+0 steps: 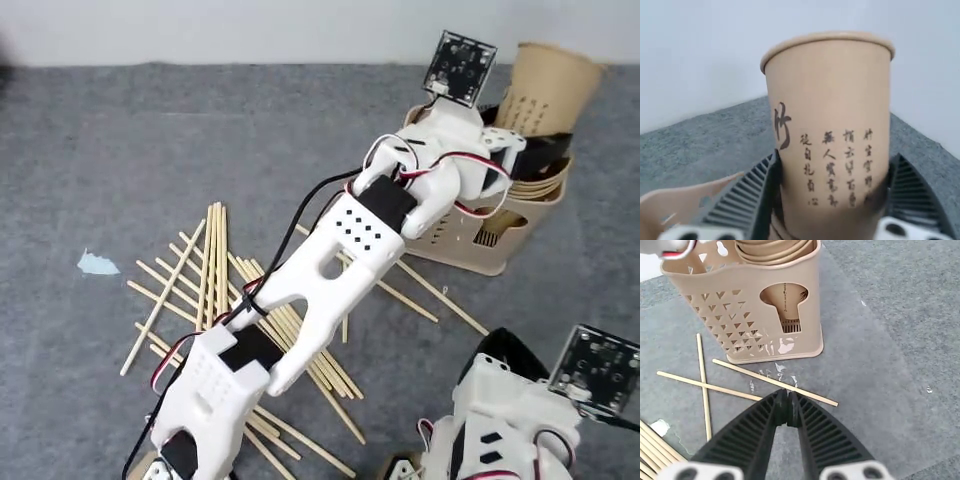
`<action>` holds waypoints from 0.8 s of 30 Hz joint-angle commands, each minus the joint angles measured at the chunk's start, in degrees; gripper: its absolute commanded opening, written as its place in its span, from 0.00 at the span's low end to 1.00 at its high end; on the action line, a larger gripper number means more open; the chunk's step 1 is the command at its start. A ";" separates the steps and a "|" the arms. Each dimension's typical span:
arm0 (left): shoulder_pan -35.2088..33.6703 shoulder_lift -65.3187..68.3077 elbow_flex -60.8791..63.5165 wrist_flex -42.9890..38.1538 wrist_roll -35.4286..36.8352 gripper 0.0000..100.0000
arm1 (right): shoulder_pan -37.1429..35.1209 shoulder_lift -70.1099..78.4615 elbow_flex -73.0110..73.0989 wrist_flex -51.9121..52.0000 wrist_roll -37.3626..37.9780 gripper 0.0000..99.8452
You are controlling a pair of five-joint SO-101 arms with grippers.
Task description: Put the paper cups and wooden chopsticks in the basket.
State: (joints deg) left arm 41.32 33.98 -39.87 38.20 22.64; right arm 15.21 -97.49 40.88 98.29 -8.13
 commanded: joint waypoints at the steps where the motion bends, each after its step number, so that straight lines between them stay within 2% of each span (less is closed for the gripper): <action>1: 0.18 -4.48 -2.95 2.46 0.44 0.32 | -0.40 0.04 0.09 -1.27 -0.62 0.01; 6: -0.18 -4.22 -3.21 5.45 1.58 0.36 | -0.40 0.04 0.09 -1.27 -0.62 0.01; 16: -0.26 -7.12 -10.95 11.87 2.90 0.37 | -0.40 0.04 0.18 -1.27 -0.53 0.01; 24: -0.26 -7.12 -18.51 24.97 2.64 0.36 | -0.40 0.04 0.35 -1.27 -0.44 0.01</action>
State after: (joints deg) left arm 41.32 31.69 -53.23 58.86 24.84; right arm 15.21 -97.49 40.88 98.29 -8.13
